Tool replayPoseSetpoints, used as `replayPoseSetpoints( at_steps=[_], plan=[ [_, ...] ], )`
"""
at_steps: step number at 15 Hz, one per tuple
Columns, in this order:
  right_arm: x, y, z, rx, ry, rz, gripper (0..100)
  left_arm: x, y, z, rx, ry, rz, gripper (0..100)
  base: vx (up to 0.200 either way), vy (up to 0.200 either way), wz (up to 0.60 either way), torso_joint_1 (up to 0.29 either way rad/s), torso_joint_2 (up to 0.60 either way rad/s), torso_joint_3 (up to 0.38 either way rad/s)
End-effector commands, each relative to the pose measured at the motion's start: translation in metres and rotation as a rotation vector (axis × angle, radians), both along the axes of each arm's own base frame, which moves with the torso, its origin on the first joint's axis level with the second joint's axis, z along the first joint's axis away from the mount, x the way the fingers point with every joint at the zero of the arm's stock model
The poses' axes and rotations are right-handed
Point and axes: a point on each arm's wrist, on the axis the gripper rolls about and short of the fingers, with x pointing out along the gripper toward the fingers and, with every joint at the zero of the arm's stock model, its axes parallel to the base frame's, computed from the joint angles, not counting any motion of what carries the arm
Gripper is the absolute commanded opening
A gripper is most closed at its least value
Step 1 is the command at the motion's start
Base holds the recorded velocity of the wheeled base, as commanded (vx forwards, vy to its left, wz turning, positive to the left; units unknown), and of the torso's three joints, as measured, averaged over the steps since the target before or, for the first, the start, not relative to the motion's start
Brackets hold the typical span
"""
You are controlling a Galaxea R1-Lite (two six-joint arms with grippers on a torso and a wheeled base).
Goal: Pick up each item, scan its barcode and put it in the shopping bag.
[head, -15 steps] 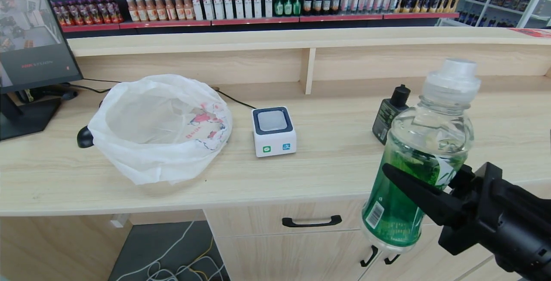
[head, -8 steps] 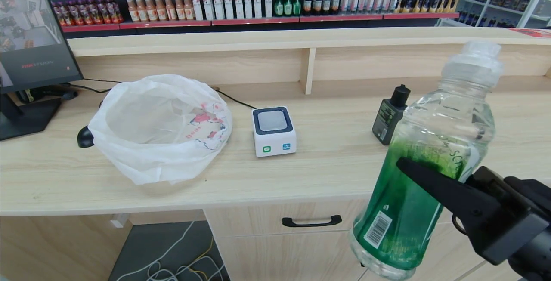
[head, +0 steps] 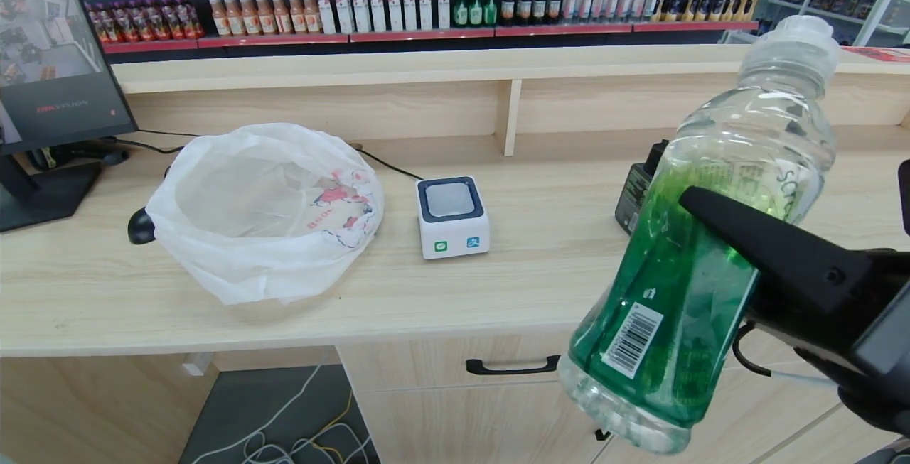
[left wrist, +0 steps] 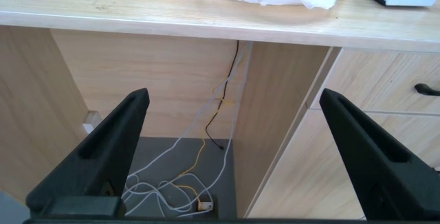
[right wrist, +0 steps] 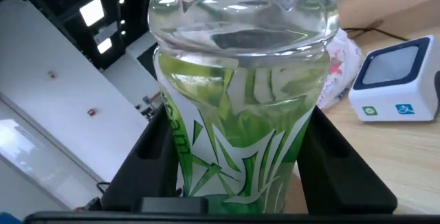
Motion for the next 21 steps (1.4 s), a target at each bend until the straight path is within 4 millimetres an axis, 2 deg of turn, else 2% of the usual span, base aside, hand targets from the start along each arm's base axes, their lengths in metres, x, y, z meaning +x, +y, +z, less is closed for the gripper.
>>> replayPoseSetpoints(
  at_steps=[1,5,17,21],
  plan=[
    [0.002,0.011,0.008,0.048,0.012,0.056,0,0.0,0.0,0.0,0.0,0.0,0.001,100,0.0,0.0,0.0,0.0,0.0,0.0],
    [-0.007,0.018,0.007,0.086,0.05,0.147,0,0.0,0.0,0.0,0.0,0.0,0.001,100,0.0,0.0,0.0,0.0,0.0,0.0],
    [-0.007,0.023,0.004,0.078,0.049,0.203,0,0.0,0.0,0.0,0.0,0.0,0.001,100,0.0,0.0,0.0,0.0,0.0,0.0],
    [-0.009,0.03,0.002,0.069,0.057,0.232,0,0.0,0.0,0.0,0.0,0.0,0.001,100,0.0,0.0,0.0,0.0,0.0,0.0]
  ],
)
